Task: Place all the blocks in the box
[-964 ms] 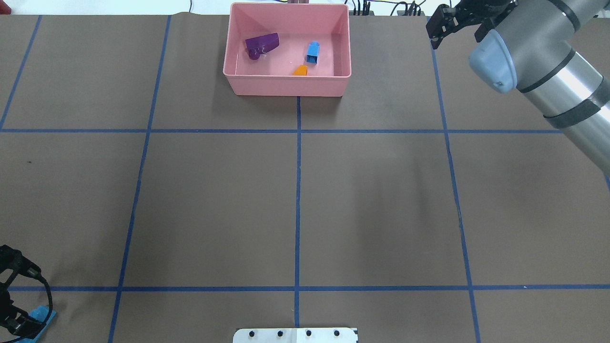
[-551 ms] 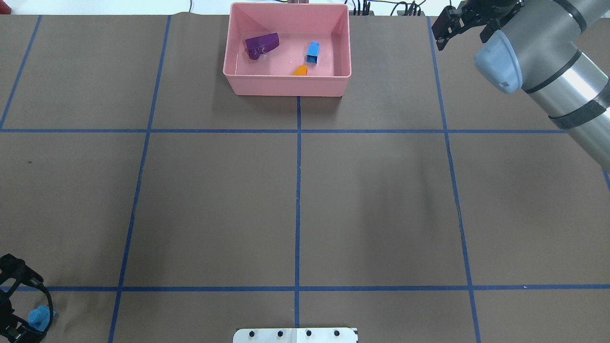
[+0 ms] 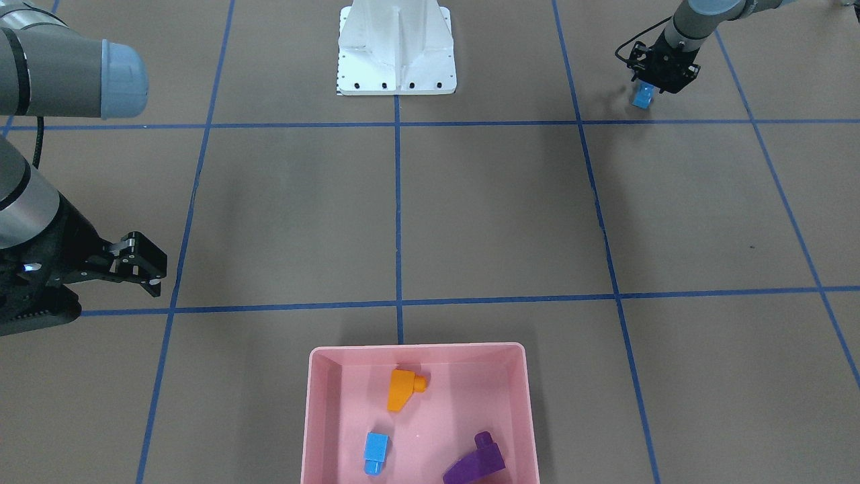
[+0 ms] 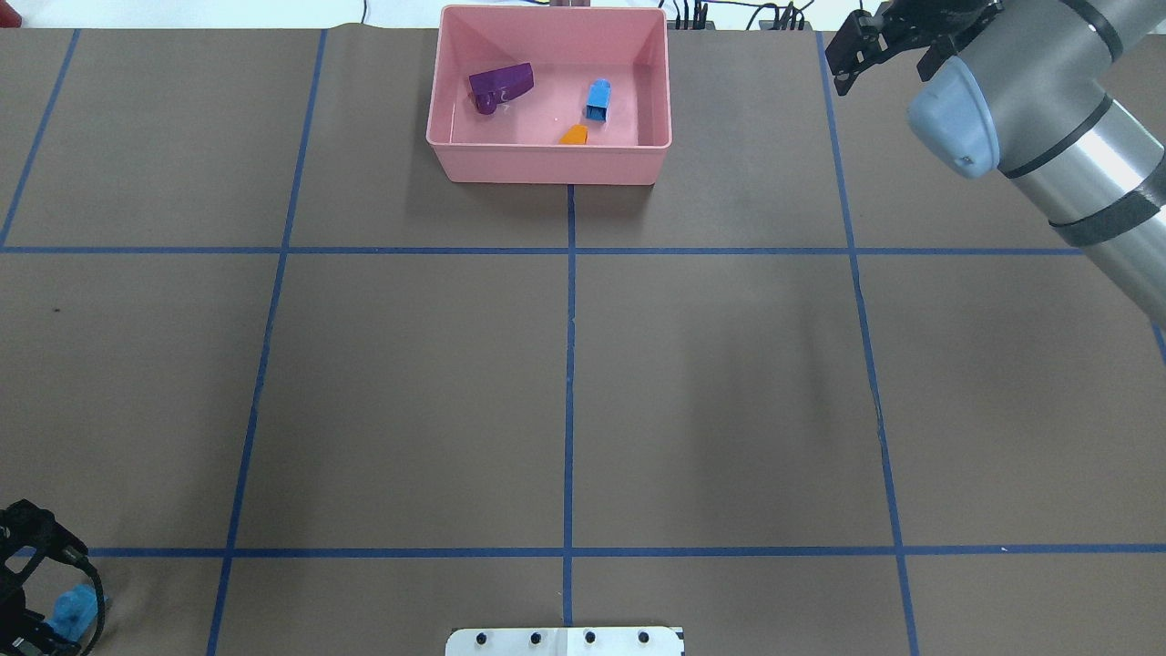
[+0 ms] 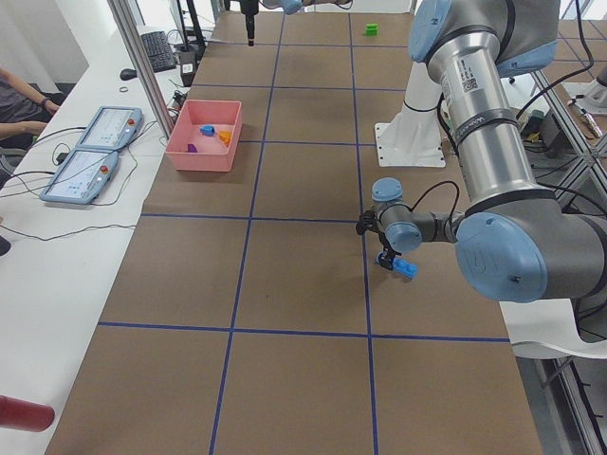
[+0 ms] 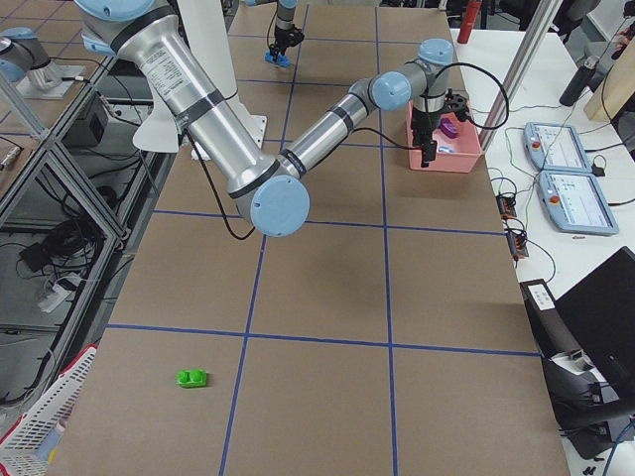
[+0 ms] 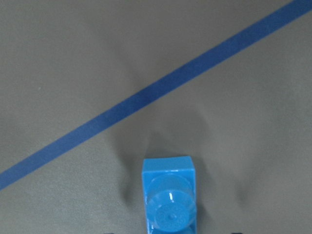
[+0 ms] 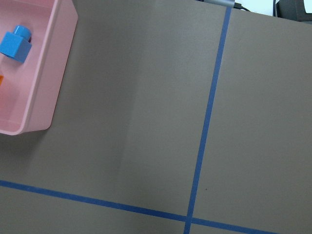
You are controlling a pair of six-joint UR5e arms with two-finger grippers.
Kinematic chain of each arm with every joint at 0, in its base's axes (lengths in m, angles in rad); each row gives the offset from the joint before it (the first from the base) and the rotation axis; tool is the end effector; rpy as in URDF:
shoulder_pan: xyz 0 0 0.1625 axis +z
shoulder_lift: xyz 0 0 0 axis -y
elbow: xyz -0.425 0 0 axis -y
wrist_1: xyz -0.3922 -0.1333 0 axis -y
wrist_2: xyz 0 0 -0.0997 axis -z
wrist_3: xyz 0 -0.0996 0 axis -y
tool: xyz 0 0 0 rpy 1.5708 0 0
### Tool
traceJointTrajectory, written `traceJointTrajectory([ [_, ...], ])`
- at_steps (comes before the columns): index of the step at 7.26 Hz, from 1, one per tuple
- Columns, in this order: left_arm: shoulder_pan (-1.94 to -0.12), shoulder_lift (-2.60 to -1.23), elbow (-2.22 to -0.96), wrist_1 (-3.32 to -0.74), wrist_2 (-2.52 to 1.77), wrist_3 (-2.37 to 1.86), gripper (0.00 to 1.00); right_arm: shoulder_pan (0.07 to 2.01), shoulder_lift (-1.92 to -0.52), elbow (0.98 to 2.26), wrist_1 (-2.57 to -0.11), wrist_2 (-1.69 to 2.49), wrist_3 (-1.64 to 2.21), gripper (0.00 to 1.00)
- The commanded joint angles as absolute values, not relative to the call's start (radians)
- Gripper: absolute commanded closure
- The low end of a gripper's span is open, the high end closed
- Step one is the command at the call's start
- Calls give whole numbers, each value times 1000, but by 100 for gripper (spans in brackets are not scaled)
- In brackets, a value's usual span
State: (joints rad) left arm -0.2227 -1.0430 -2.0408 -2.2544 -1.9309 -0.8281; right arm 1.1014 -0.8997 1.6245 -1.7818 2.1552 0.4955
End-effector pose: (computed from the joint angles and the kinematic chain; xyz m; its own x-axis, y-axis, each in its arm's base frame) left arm 0.2835 -0.1649 0.5695 0.5859 0.5162 -0.6246 -0.5306 0.8270 0.1858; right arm -0.2402 -0.6468 0.2587 0.7338 -0.1754 0.6564 0.0512 0.9776 0.2039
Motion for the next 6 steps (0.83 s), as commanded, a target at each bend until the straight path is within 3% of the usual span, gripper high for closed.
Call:
traceJointTrajectory([
  [1, -221, -1043, -2046, -2255, -1930, -827, 96, 1101, -903, 1623, -1776, 2155, 495, 1],
  [2, -224, -1036, -2052, -2260, -1930, -833, 100, 1101, -904, 1620, -1779, 2155, 495, 1],
  [6, -344, -1011, -2258, -2276, -1965, -986, 100, 1111, -981, 1644, -1784, 2155, 459, 1],
])
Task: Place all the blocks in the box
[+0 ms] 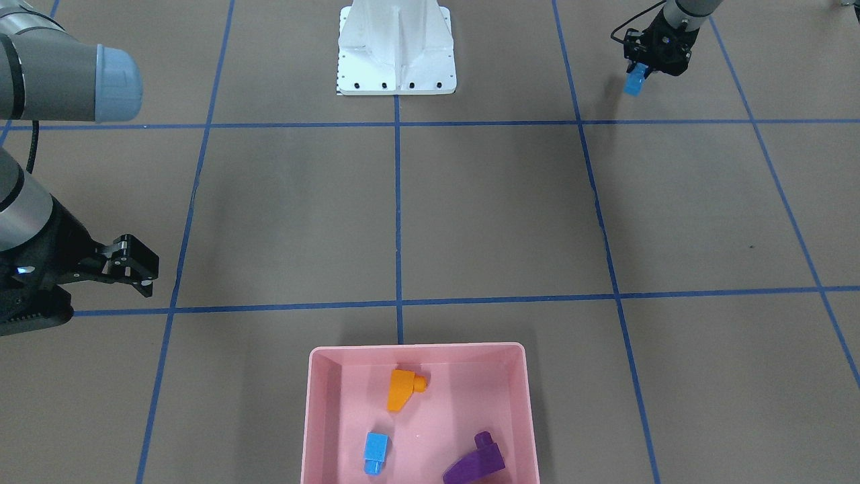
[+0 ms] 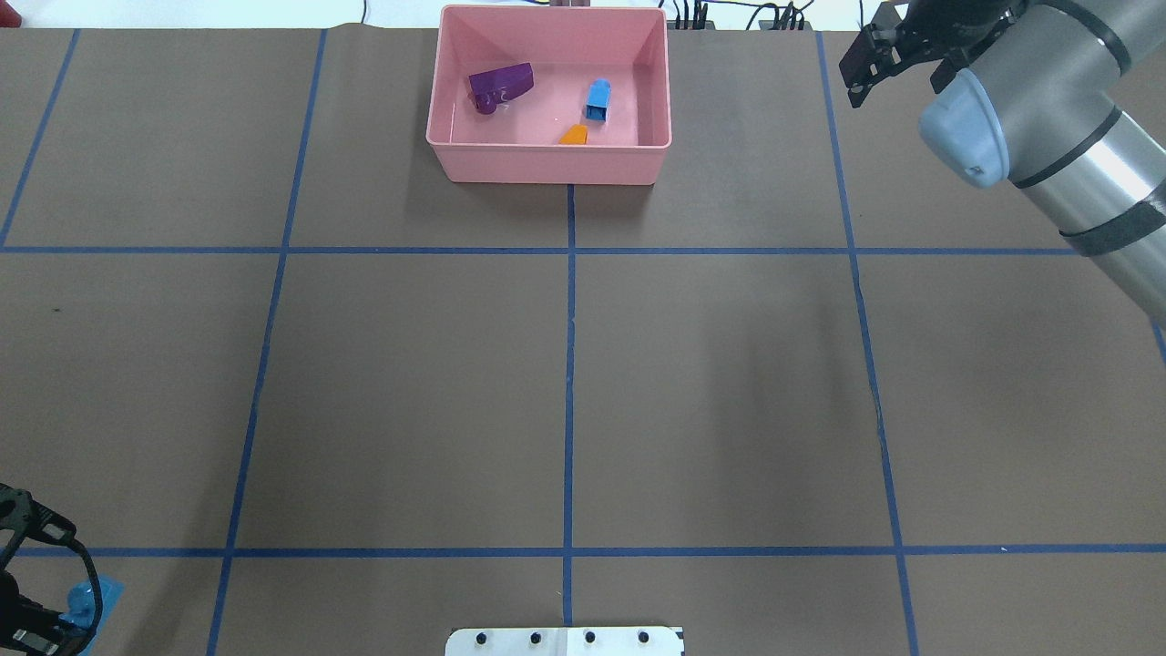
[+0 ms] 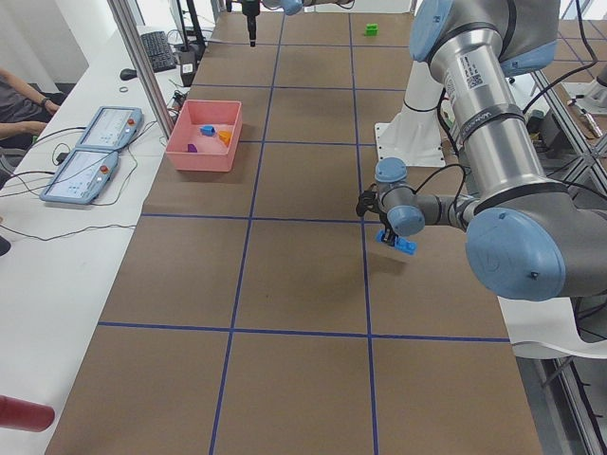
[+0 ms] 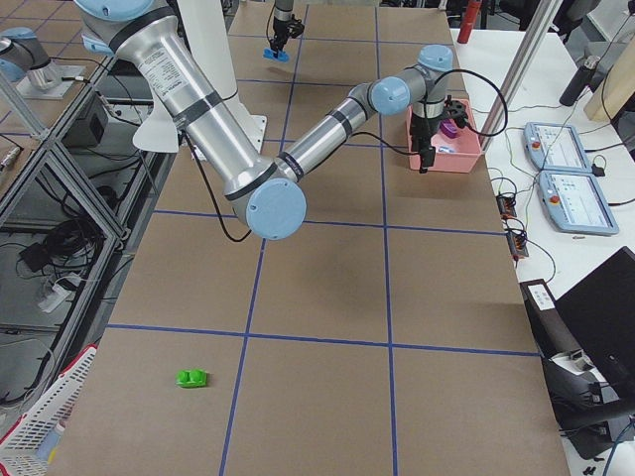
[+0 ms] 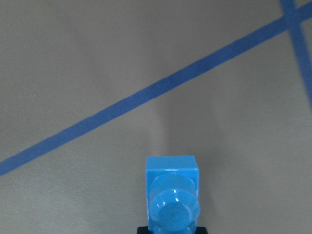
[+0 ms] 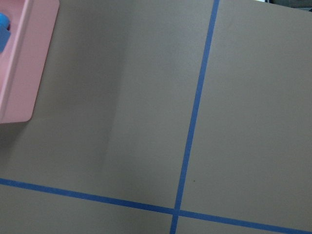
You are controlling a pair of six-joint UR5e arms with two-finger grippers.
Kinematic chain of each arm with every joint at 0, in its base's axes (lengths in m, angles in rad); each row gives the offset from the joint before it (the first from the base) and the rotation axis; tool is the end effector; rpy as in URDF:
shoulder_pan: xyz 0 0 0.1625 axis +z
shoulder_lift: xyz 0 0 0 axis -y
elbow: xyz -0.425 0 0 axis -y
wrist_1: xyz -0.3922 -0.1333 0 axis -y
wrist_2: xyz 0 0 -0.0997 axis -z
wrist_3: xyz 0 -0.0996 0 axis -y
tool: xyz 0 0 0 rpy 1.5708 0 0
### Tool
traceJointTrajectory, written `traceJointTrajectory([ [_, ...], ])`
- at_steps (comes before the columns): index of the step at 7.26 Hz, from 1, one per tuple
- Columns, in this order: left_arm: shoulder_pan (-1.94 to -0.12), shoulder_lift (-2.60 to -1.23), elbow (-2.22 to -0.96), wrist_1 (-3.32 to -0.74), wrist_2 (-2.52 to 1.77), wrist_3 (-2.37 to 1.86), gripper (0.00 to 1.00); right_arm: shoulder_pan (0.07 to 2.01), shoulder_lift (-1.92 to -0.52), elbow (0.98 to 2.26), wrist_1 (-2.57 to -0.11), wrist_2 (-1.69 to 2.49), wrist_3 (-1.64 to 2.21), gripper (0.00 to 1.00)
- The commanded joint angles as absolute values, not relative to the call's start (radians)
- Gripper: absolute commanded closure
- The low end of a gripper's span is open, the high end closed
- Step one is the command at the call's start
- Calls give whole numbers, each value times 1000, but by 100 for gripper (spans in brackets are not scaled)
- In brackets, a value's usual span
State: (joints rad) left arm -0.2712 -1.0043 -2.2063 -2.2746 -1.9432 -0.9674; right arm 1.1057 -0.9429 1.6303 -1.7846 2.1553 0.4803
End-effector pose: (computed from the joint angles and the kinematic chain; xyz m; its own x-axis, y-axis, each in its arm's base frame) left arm 0.2624 -0.1737 0.4909 0.5707 0.3899 -0.7227 -0.3875 0.9038 0.1817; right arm -0.2347 -0.6424 0.2860 0.7454 -0.1637 0.6462 0.0617 0.9822 0.1776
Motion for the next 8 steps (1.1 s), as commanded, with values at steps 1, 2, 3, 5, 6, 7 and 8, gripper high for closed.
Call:
traceJointTrajectory([
  [1, -456, -1043, -2287, -2275, -2080, -986, 100, 1130, -1017, 1652, -1787, 2157, 427, 1],
  [2, -598, -1105, -2266, -2275, -2177, -962, 100, 1132, -1075, 1666, -1776, 2157, 384, 1],
  [3, -720, -1179, -2225, -2270, -2247, -930, 100, 1140, -1110, 1672, -1776, 2157, 361, 1],
  [5, -881, -1410, -2075, -2264, -2348, -925, 100, 1140, -1220, 1705, -1772, 2154, 312, 1],
  [6, -920, -1536, -2003, -2260, -2350, -933, 100, 1143, -1282, 1732, -1772, 2152, 281, 1],
  [7, -969, -1614, -1955, -2260, -2352, -939, 100, 1143, -1340, 1753, -1770, 2146, 258, 1],
  [8, -985, -1702, -1918, -2261, -2350, -977, 100, 1147, -1408, 1787, -1770, 2146, 241, 1],
])
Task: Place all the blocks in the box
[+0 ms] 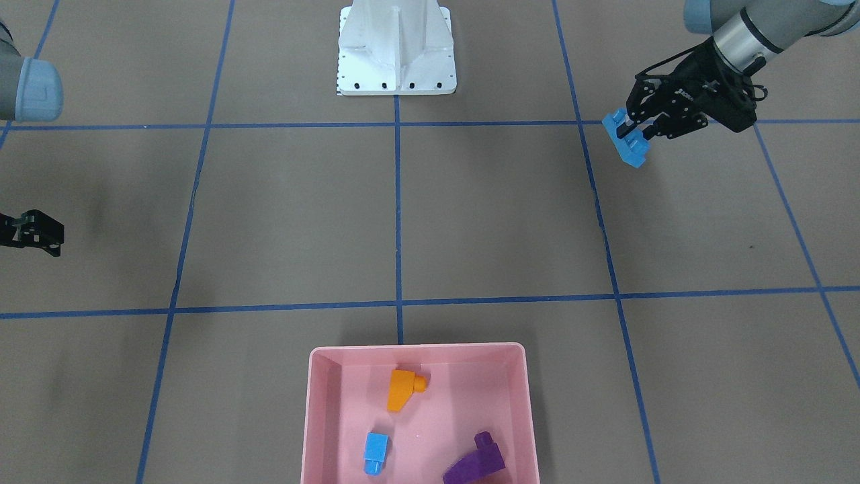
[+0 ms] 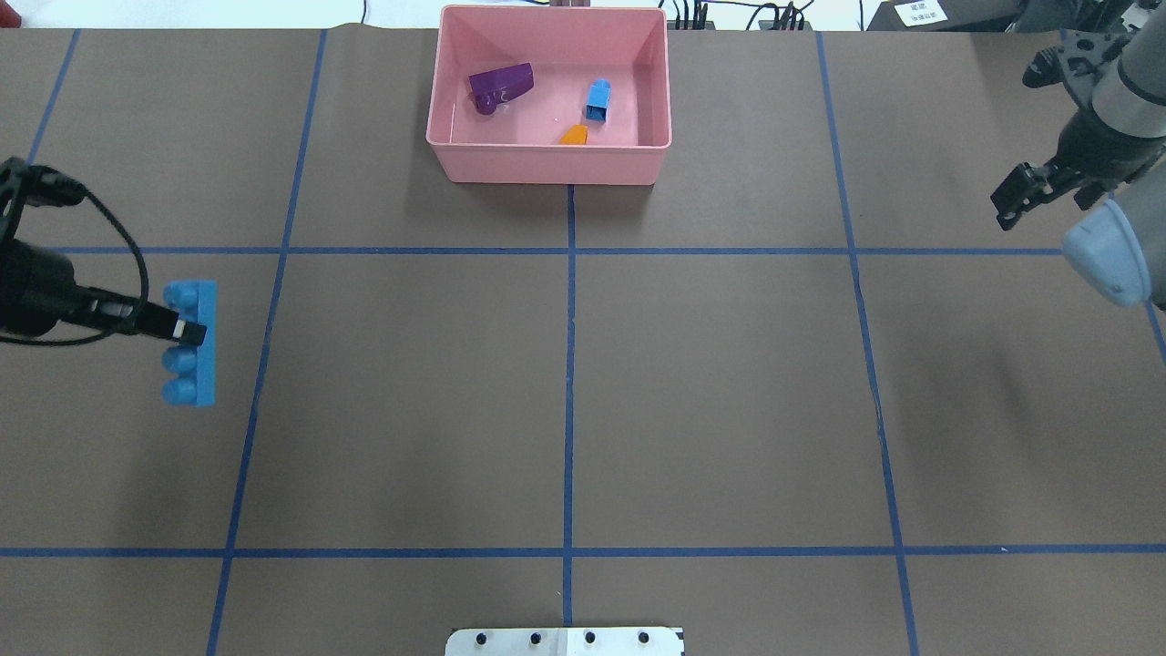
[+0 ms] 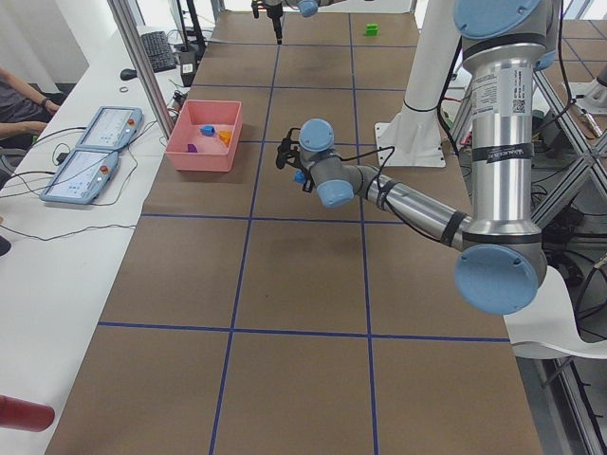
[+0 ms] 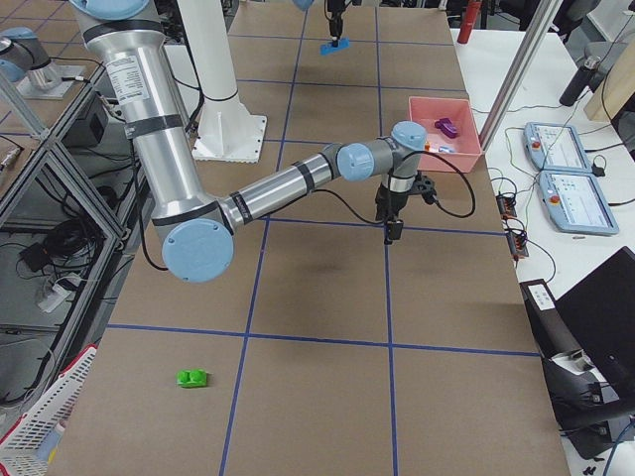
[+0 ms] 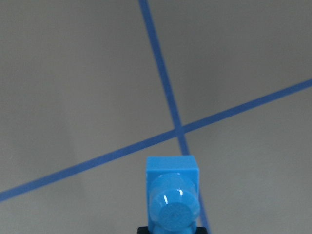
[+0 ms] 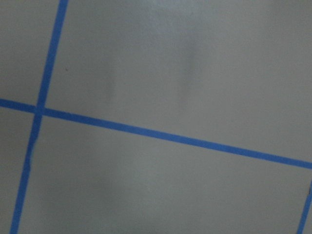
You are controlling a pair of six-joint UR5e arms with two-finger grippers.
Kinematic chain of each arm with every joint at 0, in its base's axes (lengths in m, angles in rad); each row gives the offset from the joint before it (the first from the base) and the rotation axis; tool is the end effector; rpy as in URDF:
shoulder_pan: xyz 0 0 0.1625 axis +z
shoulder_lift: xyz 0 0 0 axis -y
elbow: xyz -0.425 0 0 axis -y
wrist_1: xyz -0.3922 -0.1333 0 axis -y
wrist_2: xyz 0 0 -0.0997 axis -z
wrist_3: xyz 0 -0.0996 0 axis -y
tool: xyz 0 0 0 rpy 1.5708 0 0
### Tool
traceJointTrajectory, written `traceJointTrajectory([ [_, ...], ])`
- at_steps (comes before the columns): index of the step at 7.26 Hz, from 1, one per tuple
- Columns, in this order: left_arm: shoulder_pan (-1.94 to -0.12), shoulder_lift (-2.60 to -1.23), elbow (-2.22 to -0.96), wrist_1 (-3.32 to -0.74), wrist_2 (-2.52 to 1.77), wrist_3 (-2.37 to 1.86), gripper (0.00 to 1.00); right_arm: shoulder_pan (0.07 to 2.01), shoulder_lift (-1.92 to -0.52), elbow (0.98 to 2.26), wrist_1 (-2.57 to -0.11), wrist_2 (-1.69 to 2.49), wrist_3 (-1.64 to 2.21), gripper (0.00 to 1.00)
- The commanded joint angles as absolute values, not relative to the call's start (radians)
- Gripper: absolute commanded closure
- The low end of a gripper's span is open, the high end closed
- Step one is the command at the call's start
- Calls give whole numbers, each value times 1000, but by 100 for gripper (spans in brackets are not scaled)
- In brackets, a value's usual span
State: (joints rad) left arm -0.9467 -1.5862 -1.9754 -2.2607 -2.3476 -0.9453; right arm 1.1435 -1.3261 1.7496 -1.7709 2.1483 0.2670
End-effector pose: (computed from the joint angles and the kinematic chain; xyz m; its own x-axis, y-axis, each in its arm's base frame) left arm 0.2247 -0.4206 0.3698 0.3347 0.2497 -0.9086 0.0196 0.9622 0.2717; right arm -0.1670 -0.5571 0.4729 0.7938 -0.2069 0.5720 0.2018 0.9767 0.0732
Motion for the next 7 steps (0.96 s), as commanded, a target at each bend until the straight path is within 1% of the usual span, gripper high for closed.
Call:
traceJointTrajectory([
  [1, -1005, -1800, -1880, -2261, -2350, -1061, 100, 1173, -1467, 1789, -1772, 2145, 162, 1],
  [3, -1012, -1929, -1781, -2263, -2339, -1118, 100, 1270, -1605, 1790, -1772, 2155, 28, 1],
  [4, -1022, -1978, -1764, -2263, -2314, -1127, 100, 1305, -1667, 1790, -1772, 2178, -70, 1],
  [6, -1020, -2086, -1717, -2273, -2228, -1315, 100, 1325, -1793, 1790, -1772, 2251, -147, 1],
  [7, -1020, -2103, -1697, -2275, -2224, -1316, 100, 1324, -1833, 1780, -1772, 2267, -147, 1],
])
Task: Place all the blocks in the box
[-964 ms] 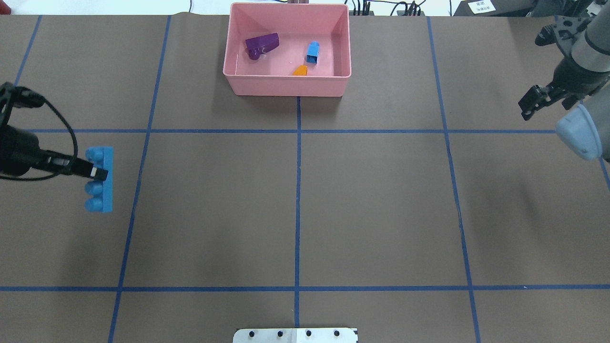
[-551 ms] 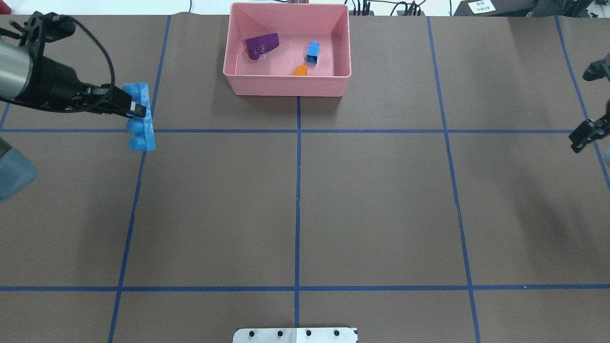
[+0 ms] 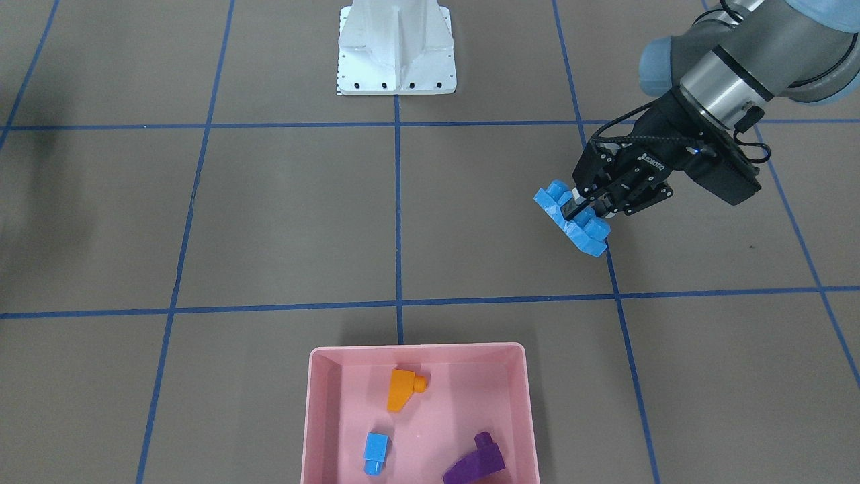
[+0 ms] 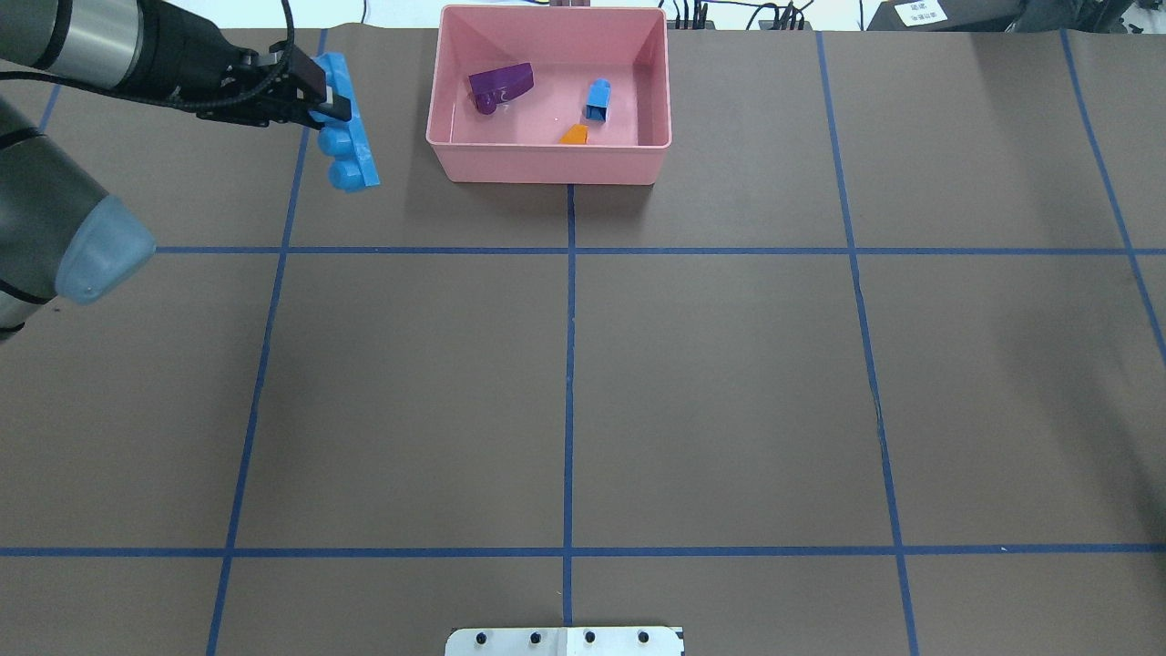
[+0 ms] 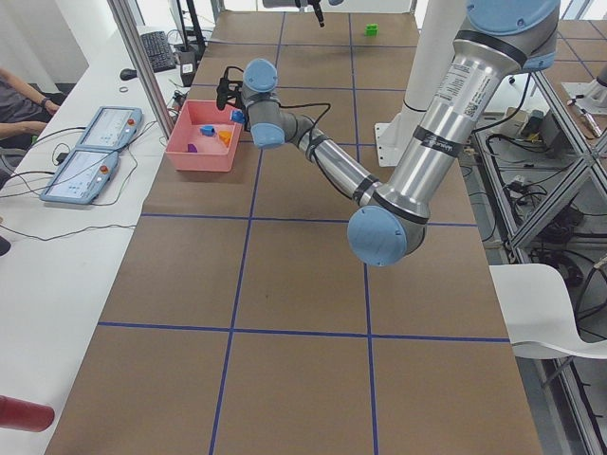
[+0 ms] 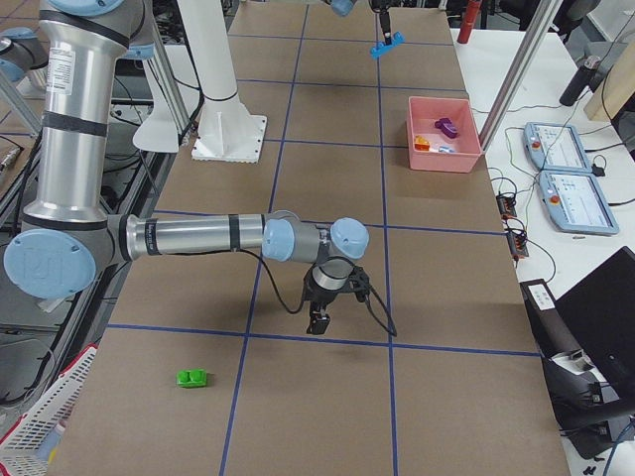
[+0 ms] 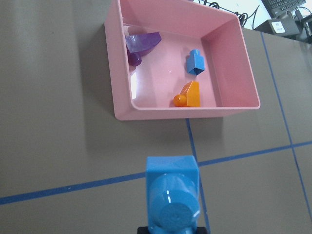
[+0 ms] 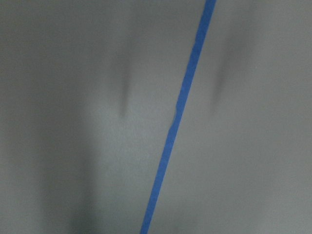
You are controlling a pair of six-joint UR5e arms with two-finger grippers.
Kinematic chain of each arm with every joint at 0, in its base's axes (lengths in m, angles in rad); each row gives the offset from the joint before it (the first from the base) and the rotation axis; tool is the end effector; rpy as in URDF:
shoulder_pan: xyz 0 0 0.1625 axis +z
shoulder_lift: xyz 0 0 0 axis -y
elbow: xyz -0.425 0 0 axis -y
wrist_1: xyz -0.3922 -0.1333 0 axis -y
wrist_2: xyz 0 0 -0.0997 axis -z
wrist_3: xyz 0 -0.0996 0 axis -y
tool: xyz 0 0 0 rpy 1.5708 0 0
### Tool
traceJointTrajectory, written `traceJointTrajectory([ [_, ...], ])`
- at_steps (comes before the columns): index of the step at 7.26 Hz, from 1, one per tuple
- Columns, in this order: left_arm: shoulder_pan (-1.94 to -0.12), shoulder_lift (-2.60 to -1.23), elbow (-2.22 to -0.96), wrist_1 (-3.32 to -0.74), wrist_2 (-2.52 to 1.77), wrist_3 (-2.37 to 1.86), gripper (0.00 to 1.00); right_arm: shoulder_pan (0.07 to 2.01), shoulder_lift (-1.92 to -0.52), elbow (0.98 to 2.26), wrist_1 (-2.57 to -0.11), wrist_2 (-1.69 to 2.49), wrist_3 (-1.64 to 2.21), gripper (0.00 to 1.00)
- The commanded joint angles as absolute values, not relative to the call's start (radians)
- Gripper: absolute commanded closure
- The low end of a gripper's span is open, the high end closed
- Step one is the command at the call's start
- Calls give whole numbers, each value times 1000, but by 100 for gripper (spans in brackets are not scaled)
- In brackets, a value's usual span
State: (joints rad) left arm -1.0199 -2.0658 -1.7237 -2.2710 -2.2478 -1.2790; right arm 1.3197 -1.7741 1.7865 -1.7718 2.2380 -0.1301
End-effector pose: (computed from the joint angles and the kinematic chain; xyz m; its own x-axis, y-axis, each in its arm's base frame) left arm 0.2601 -0.5589 0.2197 0.2098 0.0869 -0.9739 0.2965 0.9435 0.1481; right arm -0.0274 -0.3952 0.6694 0.7514 -0.2055 0.6270 0.3445 0.9327 -0.1070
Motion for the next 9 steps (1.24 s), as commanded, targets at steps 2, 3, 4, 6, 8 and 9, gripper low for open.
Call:
traceJointTrajectory([
  [2, -1019, -2147, -1689, -2272, -2192, -1325, 100, 1322, -1941, 1776, -1703, 2260, -164, 1],
  [3, -1017, -2195, -1665, -2264, -2166, -1331, 100, 1319, -1981, 1732, -1627, 2257, -169, 1],
  [4, -1016, -2270, -1585, -2269, -2107, -1354, 100, 1312, -2002, 1698, -1612, 2263, -188, 1],
  [6, -994, -2367, -1476, -2275, -2036, -1361, 100, 1304, -2067, 1689, -1611, 2266, -236, 1],
  [8, -974, -2372, -1474, -2276, -2028, -1358, 100, 1301, -2101, 1684, -1611, 2283, -239, 1],
  [9, -965, -2373, -1476, -2278, -2008, -1356, 100, 1295, -2103, 1663, -1611, 2284, -239, 1],
])
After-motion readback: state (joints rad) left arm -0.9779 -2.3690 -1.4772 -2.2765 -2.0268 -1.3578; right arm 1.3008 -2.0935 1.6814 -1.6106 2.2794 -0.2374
